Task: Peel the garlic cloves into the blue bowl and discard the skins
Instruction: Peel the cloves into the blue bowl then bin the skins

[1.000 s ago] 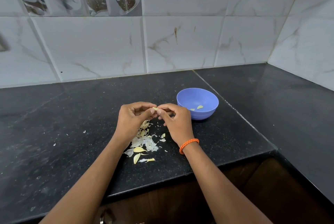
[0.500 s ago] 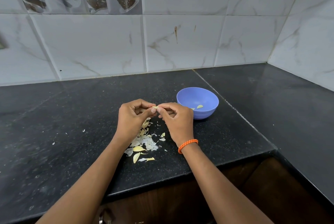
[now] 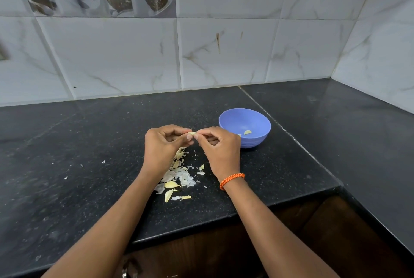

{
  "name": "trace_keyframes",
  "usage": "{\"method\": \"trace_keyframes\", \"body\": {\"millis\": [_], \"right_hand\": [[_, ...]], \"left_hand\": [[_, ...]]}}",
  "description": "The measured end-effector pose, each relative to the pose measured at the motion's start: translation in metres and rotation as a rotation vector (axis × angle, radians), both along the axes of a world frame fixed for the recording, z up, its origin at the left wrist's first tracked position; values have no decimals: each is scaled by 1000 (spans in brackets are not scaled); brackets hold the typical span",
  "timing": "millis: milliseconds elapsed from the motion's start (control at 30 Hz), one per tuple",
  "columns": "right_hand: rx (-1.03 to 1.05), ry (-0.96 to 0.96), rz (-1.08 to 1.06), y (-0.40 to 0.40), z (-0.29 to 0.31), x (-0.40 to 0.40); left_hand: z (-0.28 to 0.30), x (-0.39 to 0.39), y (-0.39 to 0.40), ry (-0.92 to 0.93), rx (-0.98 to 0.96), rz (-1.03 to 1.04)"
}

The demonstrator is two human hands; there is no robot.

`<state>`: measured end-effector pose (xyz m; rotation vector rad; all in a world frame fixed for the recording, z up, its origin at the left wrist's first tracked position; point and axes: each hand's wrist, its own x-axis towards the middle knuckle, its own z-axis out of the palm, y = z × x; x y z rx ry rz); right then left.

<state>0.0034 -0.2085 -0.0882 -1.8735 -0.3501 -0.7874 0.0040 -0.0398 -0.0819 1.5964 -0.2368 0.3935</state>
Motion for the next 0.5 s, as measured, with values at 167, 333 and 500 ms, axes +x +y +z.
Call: {"method": "trace_keyframes", "body": {"millis": [167, 333, 500], "right_hand": [[8, 19, 2, 1, 0, 1], [172, 154, 104, -1, 3, 2], [298, 237, 182, -2, 3, 1]], "left_hand": [[1, -1, 0, -14, 5, -3], [1, -1, 0, -18, 24, -21], [3, -2, 0, -17, 25, -37]]}}
